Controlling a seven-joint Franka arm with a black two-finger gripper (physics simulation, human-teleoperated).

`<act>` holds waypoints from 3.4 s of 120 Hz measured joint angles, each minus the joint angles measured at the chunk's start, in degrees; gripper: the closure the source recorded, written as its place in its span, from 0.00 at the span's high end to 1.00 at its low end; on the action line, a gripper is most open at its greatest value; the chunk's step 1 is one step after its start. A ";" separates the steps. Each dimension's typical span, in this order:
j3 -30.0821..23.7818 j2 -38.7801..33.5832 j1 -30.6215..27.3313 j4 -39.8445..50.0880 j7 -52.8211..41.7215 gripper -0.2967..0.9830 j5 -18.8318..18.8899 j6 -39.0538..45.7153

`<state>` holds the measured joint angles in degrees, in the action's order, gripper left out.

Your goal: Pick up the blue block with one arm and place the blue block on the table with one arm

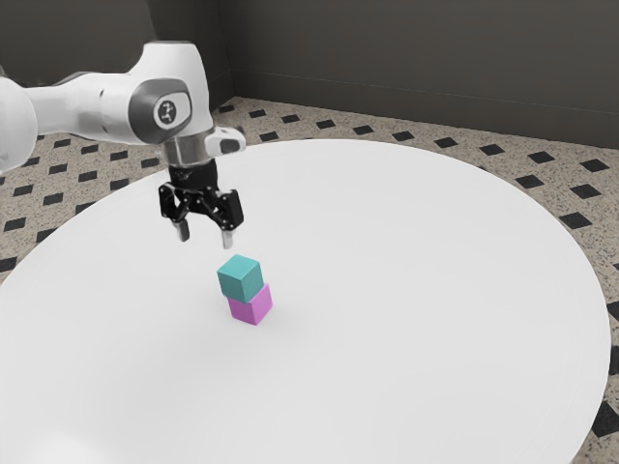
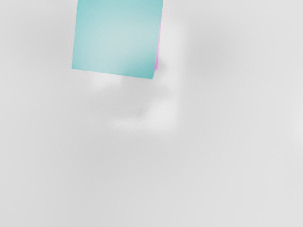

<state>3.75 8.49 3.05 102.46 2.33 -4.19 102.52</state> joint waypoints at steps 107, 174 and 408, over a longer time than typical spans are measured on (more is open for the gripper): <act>-2.58 9.82 -2.37 2.41 -2.81 0.77 3.22 19.00; -4.44 15.93 -5.23 -1.53 -6.41 0.77 3.39 18.51; -14.60 13.86 -5.92 -11.16 6.24 0.74 5.33 14.36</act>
<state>-10.85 22.35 -2.87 91.31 8.57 1.15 116.88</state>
